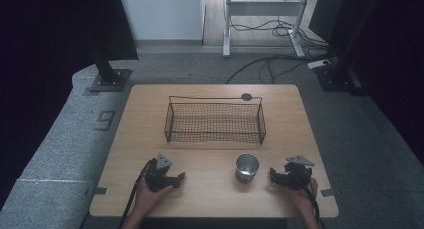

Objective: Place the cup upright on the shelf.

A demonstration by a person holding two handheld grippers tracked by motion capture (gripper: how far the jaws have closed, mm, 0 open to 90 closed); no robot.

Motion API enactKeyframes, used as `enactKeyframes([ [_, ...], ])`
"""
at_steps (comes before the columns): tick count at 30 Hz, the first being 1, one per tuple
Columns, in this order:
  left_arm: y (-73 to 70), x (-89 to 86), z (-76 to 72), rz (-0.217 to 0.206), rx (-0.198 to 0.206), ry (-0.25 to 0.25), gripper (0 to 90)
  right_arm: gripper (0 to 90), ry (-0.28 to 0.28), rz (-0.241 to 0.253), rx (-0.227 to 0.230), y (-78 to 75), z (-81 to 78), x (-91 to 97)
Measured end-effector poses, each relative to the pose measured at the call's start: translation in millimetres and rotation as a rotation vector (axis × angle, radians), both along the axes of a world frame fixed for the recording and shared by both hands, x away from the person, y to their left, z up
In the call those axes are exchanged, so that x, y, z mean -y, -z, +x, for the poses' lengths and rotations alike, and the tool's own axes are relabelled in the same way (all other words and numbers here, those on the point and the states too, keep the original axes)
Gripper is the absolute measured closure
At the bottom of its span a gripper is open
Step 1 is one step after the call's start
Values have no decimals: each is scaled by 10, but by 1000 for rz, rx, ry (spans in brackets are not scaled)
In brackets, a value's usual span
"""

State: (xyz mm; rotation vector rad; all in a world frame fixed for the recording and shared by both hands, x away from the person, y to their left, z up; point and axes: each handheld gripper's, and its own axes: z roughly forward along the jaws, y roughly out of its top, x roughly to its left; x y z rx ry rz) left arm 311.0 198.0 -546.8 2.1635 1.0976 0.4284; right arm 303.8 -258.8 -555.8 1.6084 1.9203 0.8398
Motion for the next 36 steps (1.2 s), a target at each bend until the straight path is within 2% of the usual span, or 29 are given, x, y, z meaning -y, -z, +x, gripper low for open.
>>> enactKeyframes([
  [10,0,0,0,0,0,0,171,83,2,13,10,-14,-7,27],
  [18,0,0,0,0,0,0,170,111,12,62,79,-169,-63,99],
  [22,0,0,0,0,0,0,171,118,-9,90,124,-289,-114,72],
  [27,0,0,0,0,0,0,170,125,-40,111,152,-379,-160,21],
  [30,0,0,0,0,0,0,170,126,-62,144,159,-427,-175,-21],
  [35,0,0,0,0,0,0,171,126,-96,138,185,-511,-216,-126],
  [36,0,1,0,1,0,-1,171,127,-114,124,200,-557,-243,-187],
])
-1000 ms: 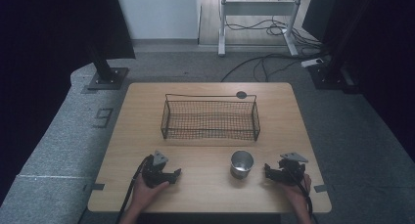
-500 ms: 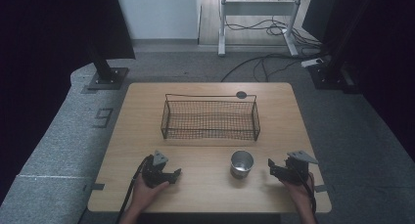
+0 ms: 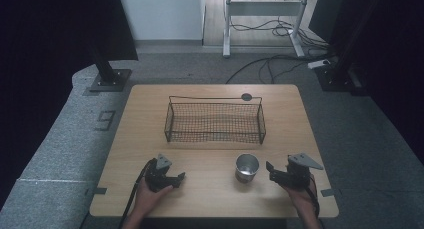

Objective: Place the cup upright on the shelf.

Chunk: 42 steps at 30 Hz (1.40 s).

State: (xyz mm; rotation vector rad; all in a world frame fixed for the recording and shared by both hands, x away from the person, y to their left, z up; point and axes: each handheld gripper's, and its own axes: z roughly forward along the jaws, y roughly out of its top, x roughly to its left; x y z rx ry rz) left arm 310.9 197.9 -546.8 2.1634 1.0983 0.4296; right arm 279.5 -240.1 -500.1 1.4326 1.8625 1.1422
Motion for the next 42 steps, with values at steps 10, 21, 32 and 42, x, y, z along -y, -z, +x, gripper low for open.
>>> enactKeyframes([
  [10,0,0,0,-1,0,1,170,127,-82,2,45,-176,-95,-213],
  [21,0,0,0,0,0,0,171,129,-141,30,61,-245,-126,-372],
  [32,0,0,0,0,0,0,171,127,-176,31,56,-235,-112,-509],
  [42,0,0,0,0,0,1,170,109,-216,17,25,-186,-105,-639],
])
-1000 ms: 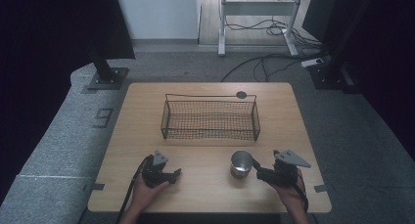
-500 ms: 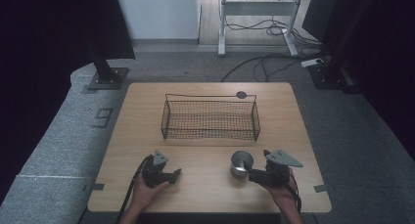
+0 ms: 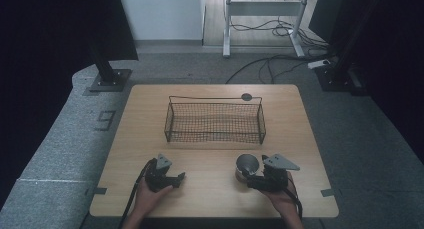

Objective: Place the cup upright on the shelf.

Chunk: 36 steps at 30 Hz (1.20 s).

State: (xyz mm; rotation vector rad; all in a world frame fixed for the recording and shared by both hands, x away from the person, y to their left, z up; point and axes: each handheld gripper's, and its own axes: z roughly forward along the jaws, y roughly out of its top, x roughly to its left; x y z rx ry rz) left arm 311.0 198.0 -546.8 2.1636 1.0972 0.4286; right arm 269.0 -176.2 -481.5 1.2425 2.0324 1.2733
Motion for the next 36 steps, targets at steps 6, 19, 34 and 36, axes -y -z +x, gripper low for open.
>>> enactKeyframes([
  [6,0,0,0,0,0,0,170,89,-1,-11,-18,38,18,-32],
  [19,0,0,0,1,0,-1,170,27,-5,-46,-60,165,162,-129],
  [34,0,0,0,1,0,-1,170,129,-23,-90,-63,298,262,-221],
  [36,0,0,0,1,0,-1,170,130,-27,-90,-65,297,268,-212],
])
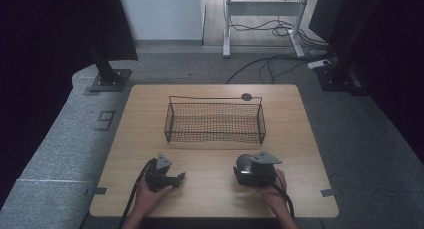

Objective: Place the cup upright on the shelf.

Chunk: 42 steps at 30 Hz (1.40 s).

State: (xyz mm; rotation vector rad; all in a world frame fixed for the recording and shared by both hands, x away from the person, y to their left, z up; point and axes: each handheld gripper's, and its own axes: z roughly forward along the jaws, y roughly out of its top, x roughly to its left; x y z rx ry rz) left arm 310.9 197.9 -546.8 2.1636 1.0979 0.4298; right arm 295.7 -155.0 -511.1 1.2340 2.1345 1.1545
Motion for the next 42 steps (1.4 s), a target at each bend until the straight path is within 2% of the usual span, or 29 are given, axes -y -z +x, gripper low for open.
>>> enactKeyframes([
  [6,0,0,0,0,0,1,171,131,-9,-2,-4,-7,17,14],
  [13,0,0,0,0,0,0,171,131,-4,22,10,-48,6,43],
  [26,0,0,0,-1,0,1,171,131,-11,57,47,-211,-8,73],
  [42,0,0,0,-1,0,1,171,132,-31,68,80,-410,14,77],
])
